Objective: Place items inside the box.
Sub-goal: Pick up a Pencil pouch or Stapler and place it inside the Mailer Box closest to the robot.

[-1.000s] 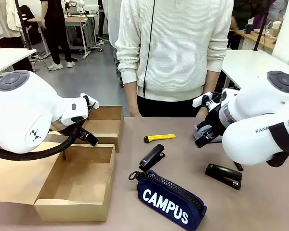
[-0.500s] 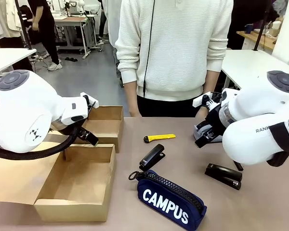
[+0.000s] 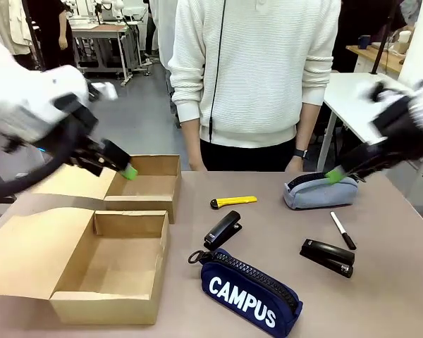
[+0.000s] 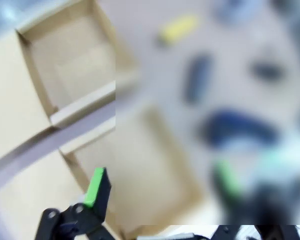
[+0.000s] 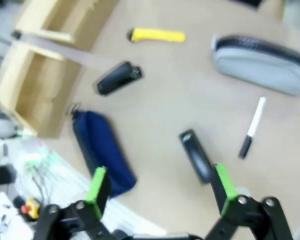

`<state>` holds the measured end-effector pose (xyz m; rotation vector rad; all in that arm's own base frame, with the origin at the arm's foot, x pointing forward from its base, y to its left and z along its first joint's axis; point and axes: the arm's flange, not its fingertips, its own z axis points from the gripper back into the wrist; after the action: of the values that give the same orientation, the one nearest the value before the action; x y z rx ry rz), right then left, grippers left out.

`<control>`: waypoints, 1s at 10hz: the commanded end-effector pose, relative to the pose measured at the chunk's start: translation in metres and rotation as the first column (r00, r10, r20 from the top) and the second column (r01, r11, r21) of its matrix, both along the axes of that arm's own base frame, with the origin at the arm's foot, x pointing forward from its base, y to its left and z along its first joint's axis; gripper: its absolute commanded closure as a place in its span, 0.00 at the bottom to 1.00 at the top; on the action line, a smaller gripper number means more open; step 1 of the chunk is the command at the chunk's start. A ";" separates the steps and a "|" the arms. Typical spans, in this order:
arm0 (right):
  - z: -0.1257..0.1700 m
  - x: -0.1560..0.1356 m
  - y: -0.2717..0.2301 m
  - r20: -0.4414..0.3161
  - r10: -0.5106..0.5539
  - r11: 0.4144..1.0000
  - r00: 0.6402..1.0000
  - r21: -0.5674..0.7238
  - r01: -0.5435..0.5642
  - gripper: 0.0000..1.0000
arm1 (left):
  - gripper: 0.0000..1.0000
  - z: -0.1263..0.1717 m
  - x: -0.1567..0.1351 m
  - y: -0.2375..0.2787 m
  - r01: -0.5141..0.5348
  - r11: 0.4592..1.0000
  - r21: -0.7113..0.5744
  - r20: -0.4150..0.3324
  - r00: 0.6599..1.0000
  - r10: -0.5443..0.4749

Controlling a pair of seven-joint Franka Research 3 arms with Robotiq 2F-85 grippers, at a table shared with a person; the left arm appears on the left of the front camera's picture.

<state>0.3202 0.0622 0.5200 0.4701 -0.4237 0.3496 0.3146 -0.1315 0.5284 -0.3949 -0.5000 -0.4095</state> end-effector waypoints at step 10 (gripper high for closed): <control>-0.064 -0.049 -0.285 -0.417 -0.393 0.487 0.819 0.661 0.570 0.00 | 0.00 -0.065 -0.066 0.360 -0.474 0.454 -0.754 -0.320 0.870 0.376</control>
<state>0.2755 -0.2204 0.4488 1.2175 -0.4675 -0.5342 0.2509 0.2404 0.4405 -1.1908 -0.6307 0.4839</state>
